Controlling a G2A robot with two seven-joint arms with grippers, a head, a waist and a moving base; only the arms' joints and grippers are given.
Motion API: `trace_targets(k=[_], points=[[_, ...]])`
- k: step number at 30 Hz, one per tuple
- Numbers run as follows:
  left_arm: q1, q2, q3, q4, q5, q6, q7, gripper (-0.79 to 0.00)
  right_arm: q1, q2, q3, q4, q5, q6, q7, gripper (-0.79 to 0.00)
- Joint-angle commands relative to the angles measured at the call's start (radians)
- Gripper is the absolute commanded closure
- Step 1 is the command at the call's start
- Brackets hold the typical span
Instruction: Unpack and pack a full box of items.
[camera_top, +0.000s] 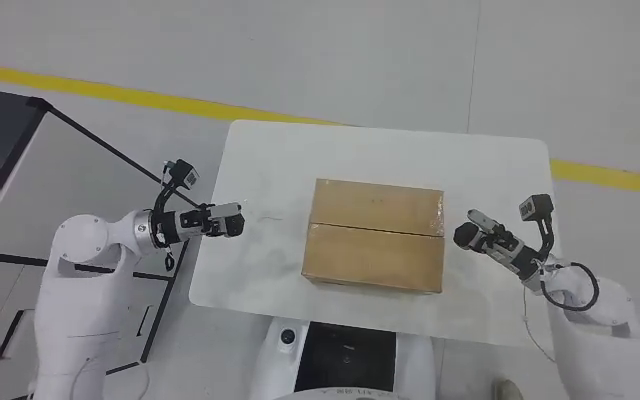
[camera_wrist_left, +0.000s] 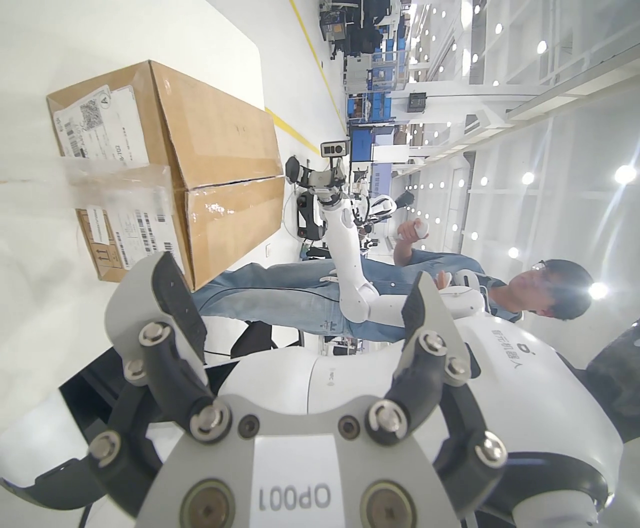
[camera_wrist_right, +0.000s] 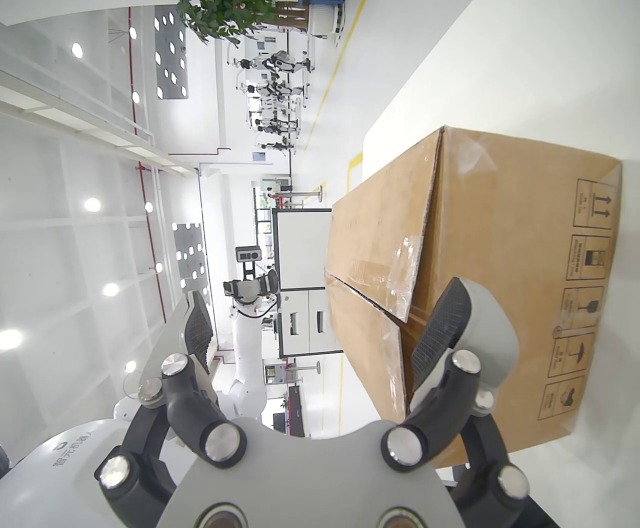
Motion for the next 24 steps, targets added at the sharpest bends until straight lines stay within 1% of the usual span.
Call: trace_targets(k=[1,4,6,7,9,14,20,24], points=[[0.0,0.002,0.003,-0.003,0.001,0.003,0.003,-0.785,0.013,0.0,-0.011,0.01,0.006,0.004,-0.006,-0.748],[0.003,0.005,0.01,0.001,-0.001,0.001,0.002,-0.785,0.034,0.0,-0.036,0.028,0.005,0.005,-0.015,-0.733],[0.006,0.007,0.013,0.002,0.002,0.0,0.005,-0.785,0.046,0.0,-0.05,0.04,0.002,0.004,-0.021,-0.696],[0.007,0.009,0.013,0.004,0.001,0.001,0.006,-0.785,0.052,0.0,-0.057,0.045,0.006,0.007,-0.02,-0.696],[0.011,0.011,0.014,0.004,0.001,0.0,0.009,-0.785,0.063,0.001,-0.067,0.052,0.002,0.01,-0.016,-0.665],[0.019,0.016,0.01,0.005,-0.002,-0.002,0.014,-0.785,0.073,0.005,-0.077,0.055,-0.011,0.016,-0.015,-0.671],[0.033,0.022,0.017,-0.004,-0.009,-0.005,0.014,-0.785,0.045,0.013,-0.045,0.031,-0.01,0.015,-0.008,-0.677],[0.036,0.026,0.024,-0.01,-0.008,-0.009,0.013,-0.785,0.033,0.016,-0.055,0.027,-0.025,0.016,-0.014,-0.677]])
